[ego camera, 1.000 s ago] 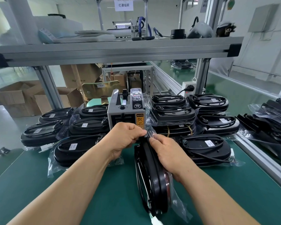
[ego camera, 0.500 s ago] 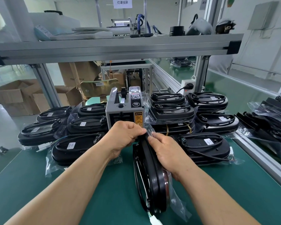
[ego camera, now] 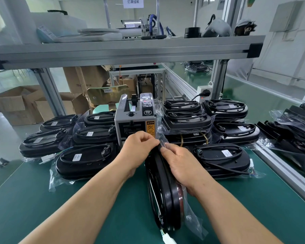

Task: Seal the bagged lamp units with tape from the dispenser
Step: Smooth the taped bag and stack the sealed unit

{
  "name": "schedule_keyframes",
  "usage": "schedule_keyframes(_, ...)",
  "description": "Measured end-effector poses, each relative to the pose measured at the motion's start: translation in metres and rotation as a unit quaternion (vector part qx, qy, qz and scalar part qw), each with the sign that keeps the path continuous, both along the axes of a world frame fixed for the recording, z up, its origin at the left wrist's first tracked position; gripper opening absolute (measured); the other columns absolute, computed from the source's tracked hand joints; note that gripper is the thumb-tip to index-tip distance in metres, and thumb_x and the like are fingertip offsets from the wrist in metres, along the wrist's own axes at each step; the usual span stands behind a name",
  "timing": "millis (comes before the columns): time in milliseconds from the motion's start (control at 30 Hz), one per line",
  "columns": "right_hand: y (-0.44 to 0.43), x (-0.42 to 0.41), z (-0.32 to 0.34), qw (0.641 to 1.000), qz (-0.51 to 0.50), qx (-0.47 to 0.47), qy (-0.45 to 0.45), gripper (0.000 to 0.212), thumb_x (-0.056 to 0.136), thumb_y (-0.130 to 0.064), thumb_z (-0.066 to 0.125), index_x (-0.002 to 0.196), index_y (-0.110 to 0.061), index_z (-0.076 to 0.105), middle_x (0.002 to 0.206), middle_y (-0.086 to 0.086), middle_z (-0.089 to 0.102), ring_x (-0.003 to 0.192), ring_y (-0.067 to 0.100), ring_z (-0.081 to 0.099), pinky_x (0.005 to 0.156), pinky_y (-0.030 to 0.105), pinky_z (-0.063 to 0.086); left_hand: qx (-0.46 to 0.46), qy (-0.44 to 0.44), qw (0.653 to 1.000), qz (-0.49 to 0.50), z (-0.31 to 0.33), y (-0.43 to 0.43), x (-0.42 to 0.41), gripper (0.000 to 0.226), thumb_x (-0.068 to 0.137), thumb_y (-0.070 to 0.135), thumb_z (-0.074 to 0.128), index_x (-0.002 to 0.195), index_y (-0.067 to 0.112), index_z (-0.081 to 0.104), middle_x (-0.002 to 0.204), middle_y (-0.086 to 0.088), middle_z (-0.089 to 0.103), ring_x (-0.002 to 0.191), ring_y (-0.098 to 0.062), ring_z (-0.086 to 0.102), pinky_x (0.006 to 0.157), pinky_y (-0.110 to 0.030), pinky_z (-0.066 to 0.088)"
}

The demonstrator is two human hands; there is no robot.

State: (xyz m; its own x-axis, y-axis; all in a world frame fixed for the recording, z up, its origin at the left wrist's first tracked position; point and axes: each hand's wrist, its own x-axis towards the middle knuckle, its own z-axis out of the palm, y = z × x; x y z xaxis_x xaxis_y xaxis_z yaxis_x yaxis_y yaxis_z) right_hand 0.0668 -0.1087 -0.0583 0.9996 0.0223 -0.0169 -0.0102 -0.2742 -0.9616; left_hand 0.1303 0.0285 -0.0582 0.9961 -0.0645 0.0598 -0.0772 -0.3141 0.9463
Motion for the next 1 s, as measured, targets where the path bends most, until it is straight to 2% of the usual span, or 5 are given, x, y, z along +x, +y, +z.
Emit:
schedule_keyframes(267, -0.003, 0.003, -0.005, 1.000, -0.003, 0.002, -0.001, 0.021, 0.102, -0.036, 0.047, 0.106, -0.033, 0.068, 0.097, 0.000, 0.076, 0.093, 0.019, 0.071, 0.089, 0.038, 0.057, -0.140, 0.116, 0.983, -0.002, -0.003, -0.008, -0.004, 0.026, 0.082, 0.034, 0.079, 0.087, 0.009, 0.073, 0.071, -0.003, 0.072, 0.064, -0.016, 0.065, 0.076, -0.039, 0.058)
schedule_keyframes(400, -0.003, 0.004, -0.006, 1.000, -0.007, 0.006, -0.010, 0.027, 0.101, -0.039, 0.049, 0.117, -0.030, 0.069, 0.096, -0.009, 0.076, 0.091, 0.008, 0.071, 0.091, 0.034, 0.056, -0.157, 0.126, 0.979, -0.029, -0.005, -0.002, -0.009, 0.029, 0.079, 0.027, 0.082, 0.101, 0.012, 0.071, 0.088, -0.006, 0.076, 0.074, -0.014, 0.068, 0.070, -0.029, 0.058)
schedule_keyframes(600, -0.004, 0.003, -0.005, 1.000, 0.001, 0.006, -0.007, 0.024, 0.101, -0.039, 0.049, 0.104, -0.031, 0.071, 0.096, 0.010, 0.075, 0.089, 0.028, 0.071, 0.086, 0.047, 0.055, -0.219, 0.161, 0.961, -0.051, -0.003, 0.004, -0.011, 0.025, 0.086, 0.012, 0.074, 0.111, 0.008, 0.069, 0.095, -0.009, 0.073, 0.081, -0.015, 0.063, 0.068, -0.023, 0.050)
schedule_keyframes(833, -0.002, -0.001, 0.002, 0.999, 0.011, -0.046, 0.012, 0.042, 0.095, -0.053, 0.055, 0.130, -0.031, 0.062, 0.118, -0.014, 0.070, 0.107, 0.005, 0.065, 0.100, 0.028, 0.049, -0.218, 0.167, 0.961, -0.025, 0.005, 0.003, -0.015, 0.026, 0.088, 0.006, 0.071, 0.114, 0.007, 0.067, 0.084, -0.003, 0.073, 0.072, -0.012, 0.061, 0.058, -0.019, 0.048)
schedule_keyframes(1000, -0.003, -0.012, 0.013, 0.995, 0.039, -0.086, 0.034, 0.030, 0.083, -0.042, 0.076, 0.102, -0.020, 0.070, 0.096, 0.002, 0.077, 0.092, 0.020, 0.073, 0.094, 0.045, 0.055, -0.234, 0.146, 0.961, -0.018, 0.008, 0.008, -0.030, 0.043, 0.085, 0.003, 0.073, 0.126, 0.008, 0.059, 0.096, -0.004, 0.068, 0.084, -0.016, 0.064, 0.065, -0.020, 0.050)
